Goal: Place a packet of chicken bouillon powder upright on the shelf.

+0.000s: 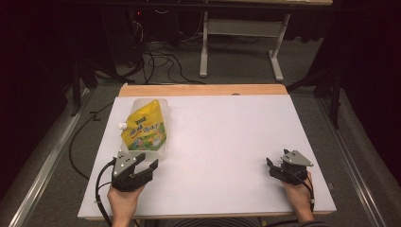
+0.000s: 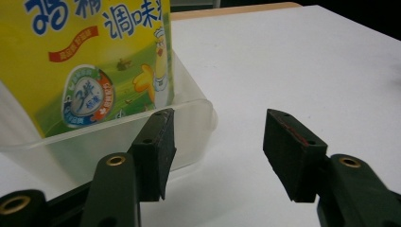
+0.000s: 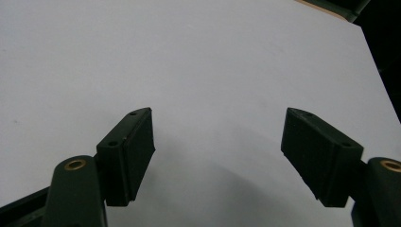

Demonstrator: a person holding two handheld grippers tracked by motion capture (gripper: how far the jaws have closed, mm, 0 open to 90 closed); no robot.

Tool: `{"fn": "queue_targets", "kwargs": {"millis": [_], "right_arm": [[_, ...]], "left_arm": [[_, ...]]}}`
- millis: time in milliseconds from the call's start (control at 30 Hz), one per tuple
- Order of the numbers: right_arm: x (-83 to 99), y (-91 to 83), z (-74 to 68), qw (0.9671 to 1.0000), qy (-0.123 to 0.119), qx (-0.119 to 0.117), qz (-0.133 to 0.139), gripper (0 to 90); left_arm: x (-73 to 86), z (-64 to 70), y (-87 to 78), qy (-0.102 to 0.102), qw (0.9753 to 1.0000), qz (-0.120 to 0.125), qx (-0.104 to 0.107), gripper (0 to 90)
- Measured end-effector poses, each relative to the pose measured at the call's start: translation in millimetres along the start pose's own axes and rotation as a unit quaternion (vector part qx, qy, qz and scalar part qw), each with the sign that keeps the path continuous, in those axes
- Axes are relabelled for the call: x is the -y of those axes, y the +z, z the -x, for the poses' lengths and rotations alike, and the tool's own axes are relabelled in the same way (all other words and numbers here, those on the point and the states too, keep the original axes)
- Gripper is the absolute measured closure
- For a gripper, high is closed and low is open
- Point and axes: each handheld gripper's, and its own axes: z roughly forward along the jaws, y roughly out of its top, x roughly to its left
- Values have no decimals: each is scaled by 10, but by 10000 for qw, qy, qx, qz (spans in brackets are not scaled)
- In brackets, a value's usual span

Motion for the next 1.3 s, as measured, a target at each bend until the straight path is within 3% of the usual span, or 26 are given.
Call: {"fn": "queue_targets", "kwargs": {"millis": [1300], "right_arm": [[1, -5, 7, 10000, 24, -19, 1, 273]], "left_arm": [[-64, 316, 417, 210, 9989, -69, 417, 449]]}}
